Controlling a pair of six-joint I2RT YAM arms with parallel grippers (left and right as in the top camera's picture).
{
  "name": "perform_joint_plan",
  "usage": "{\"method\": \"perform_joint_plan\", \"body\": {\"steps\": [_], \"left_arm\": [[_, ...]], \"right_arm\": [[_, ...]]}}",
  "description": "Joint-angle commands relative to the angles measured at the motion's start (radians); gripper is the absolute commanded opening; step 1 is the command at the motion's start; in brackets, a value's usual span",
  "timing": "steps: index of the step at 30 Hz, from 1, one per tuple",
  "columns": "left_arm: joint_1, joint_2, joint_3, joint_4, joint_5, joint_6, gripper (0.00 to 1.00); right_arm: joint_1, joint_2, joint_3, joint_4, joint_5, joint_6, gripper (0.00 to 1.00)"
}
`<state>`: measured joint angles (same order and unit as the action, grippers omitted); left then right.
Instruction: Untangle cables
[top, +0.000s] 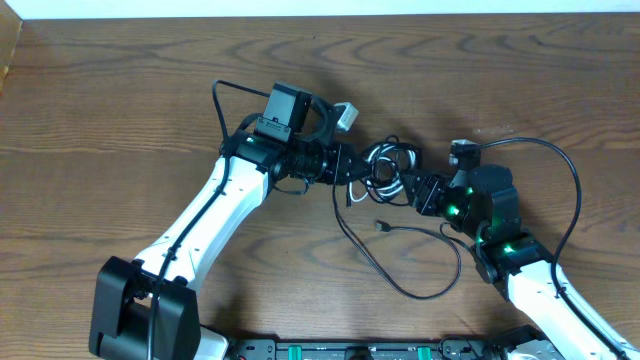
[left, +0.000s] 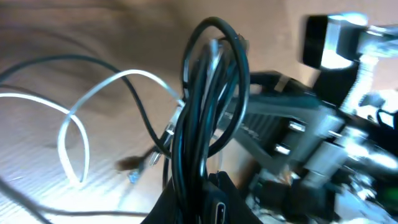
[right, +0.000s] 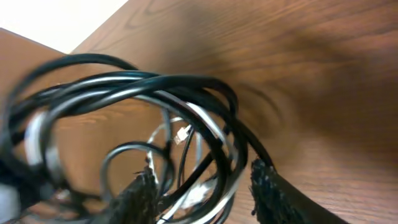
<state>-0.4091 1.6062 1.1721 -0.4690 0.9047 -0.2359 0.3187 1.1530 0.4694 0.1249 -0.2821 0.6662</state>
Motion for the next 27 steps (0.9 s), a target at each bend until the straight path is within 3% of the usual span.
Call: {"method": "perform_joint_plan", "body": {"steps": [1,6,16,23,26,27], "left_arm": [[0.002,-0.029,0.007,0.004,0.229,0.072,0.08],[0.002,-0.029,0.007,0.006,0.397,0.113,0.08],[0.034,-0.031,0.007,0.04,0.424,0.112,0.08],[0.212,-0.037,0.008,0.069,0.424,0.104,0.08],[0.306,-0.037,0.008,0.066,0.424,0.091,0.08],[0.334,-0.037,0.008,0.066,0.424,0.081,0.08]], "right_arm": [[-0.003,-0.001,0.005,-0.027,0.089,-0.046,0.44],[-0.003,-0.001,0.005,-0.078,0.219,-0.031,0.33],[-0.004,-0.001,0.005,-0.335,0.481,0.073,0.29],[-0.031,-0.001,0.005,-0.438,0.602,0.089,0.32],[-0.055,-0.001,0.005,-0.425,0.543,0.089,0.34],[-0.058,-0.001,0.005,-0.404,0.497,0.088,0.31]]}}
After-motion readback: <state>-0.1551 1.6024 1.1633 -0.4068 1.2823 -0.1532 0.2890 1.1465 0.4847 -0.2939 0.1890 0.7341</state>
